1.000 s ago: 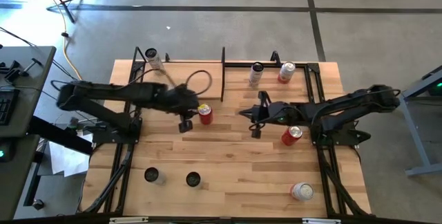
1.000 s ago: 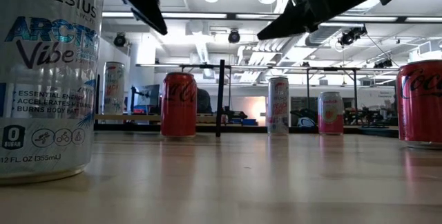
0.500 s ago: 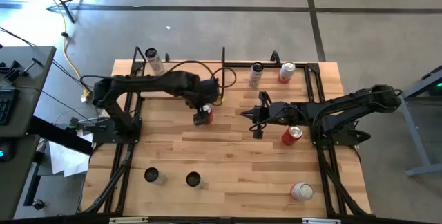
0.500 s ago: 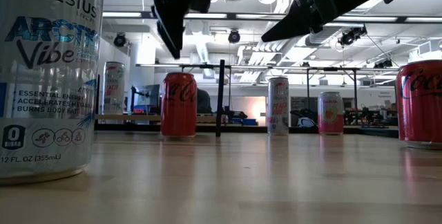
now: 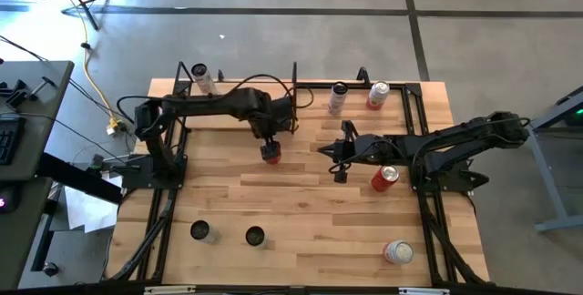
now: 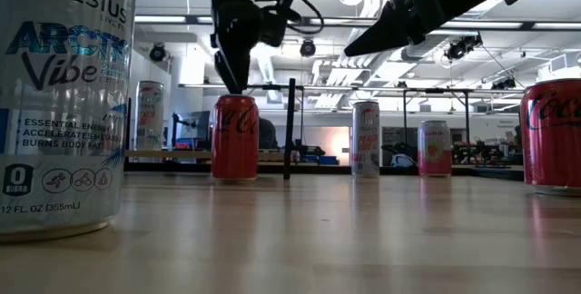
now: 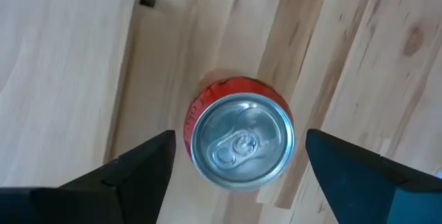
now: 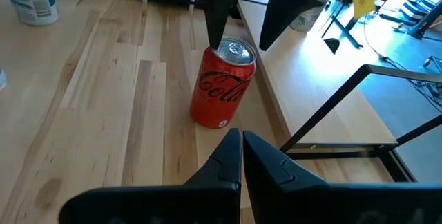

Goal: Place canned beverage on shelf
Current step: Put the left red-black soda can on the shelf

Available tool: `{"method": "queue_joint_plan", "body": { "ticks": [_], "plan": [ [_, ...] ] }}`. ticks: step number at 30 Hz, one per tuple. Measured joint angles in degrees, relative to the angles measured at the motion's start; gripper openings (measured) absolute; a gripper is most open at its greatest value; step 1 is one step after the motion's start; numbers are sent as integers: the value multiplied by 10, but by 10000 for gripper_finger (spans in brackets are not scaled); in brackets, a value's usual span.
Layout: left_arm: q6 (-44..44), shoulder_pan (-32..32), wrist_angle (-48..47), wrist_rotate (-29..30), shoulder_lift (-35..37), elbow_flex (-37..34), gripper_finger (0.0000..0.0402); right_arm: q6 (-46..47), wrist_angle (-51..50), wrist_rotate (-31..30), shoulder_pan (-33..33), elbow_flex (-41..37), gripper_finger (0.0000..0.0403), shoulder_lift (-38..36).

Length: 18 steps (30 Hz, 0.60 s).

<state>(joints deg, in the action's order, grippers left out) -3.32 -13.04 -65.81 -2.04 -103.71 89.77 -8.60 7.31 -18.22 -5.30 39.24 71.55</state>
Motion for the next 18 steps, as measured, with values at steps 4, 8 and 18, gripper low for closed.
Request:
{"method": "queue_joint_plan", "body": {
  "ticks": [4,8,18],
  "plan": [
    [-5,3,-3,0,-11,-1,315,2,-3,2,0,0,0,0],
    [-4,6,-1,3,-24,-1,315,7,-3,2,0,0,0,0],
    [16,6,0,10,-27,0,291,7,-4,2,0,0,0,0]
  ]
}}
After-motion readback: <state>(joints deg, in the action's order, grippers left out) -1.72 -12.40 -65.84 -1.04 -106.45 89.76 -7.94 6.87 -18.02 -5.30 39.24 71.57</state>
